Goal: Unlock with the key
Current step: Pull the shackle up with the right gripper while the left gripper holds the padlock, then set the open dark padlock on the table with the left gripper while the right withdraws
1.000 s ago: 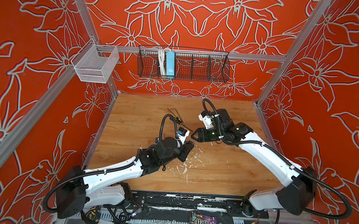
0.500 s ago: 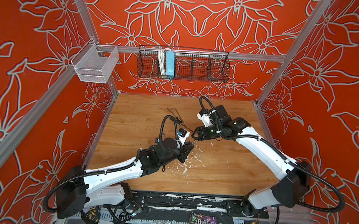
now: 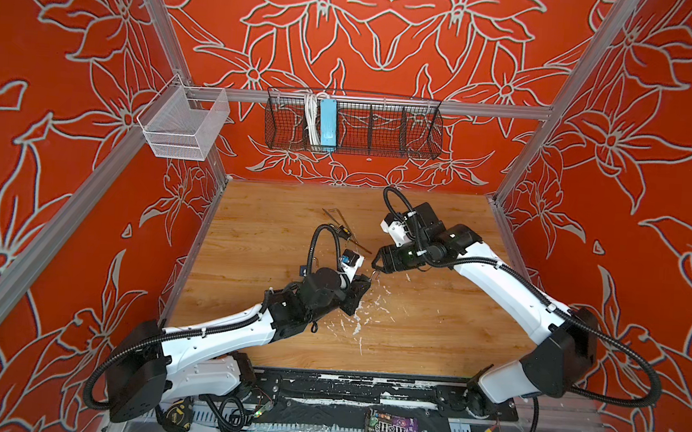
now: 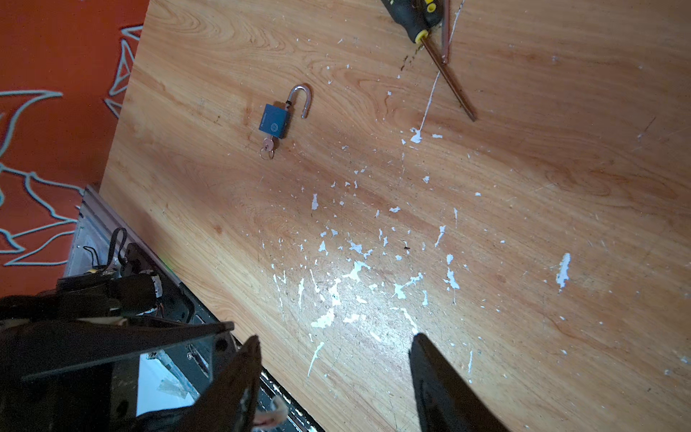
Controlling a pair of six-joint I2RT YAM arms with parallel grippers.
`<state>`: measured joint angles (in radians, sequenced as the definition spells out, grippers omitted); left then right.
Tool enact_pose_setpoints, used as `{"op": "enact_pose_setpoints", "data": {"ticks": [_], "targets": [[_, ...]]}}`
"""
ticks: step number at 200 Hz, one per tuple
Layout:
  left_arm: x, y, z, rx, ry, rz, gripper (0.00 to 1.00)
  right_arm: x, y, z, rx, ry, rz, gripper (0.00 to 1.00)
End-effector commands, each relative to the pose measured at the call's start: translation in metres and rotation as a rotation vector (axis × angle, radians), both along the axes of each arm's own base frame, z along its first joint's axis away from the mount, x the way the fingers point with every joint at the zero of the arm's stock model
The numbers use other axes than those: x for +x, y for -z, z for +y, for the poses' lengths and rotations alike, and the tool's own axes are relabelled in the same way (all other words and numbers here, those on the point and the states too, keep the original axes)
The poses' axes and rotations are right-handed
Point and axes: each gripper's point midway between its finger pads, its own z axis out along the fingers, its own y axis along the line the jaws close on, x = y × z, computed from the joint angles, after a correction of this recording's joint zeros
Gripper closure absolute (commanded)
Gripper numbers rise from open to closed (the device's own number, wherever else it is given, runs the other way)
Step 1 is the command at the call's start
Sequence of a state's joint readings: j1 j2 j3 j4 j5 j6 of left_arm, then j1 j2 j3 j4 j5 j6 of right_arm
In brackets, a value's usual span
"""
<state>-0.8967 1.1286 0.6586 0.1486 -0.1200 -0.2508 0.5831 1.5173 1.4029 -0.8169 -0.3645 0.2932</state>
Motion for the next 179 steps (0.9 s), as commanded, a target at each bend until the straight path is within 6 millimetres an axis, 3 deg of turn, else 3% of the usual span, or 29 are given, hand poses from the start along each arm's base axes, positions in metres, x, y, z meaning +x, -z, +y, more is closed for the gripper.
{"op": "enact_pose_setpoints", "data": {"ticks": [1, 40, 89, 125, 158, 179], "targets": [[0.009, -0.016, 0.000, -0.045, -0.035, -0.050, 1.00, -0.011, 0.000, -0.007, -0.005, -0.019, 0.010, 0.36], [0.012, -0.013, 0.002, -0.042, -0.057, -0.053, 1.00, -0.015, 0.003, -0.014, -0.004, -0.017, 0.019, 0.35], [0.015, -0.006, -0.001, -0.032, -0.065, -0.026, 1.00, -0.024, -0.010, -0.009, 0.112, -0.040, 0.007, 0.35], [0.024, 0.013, -0.006, -0.031, -0.148, 0.116, 1.00, -0.013, 0.011, -0.051, 0.002, 0.112, -0.011, 0.35], [0.034, 0.059, -0.007, 0.064, -0.311, 0.320, 1.00, -0.003, 0.031, -0.094, -0.093, 0.272, -0.068, 0.33], [0.039, 0.087, -0.010, 0.145, -0.393, 0.411, 1.00, 0.001, 0.042, -0.109, -0.077, 0.347, -0.071, 0.33]]}}
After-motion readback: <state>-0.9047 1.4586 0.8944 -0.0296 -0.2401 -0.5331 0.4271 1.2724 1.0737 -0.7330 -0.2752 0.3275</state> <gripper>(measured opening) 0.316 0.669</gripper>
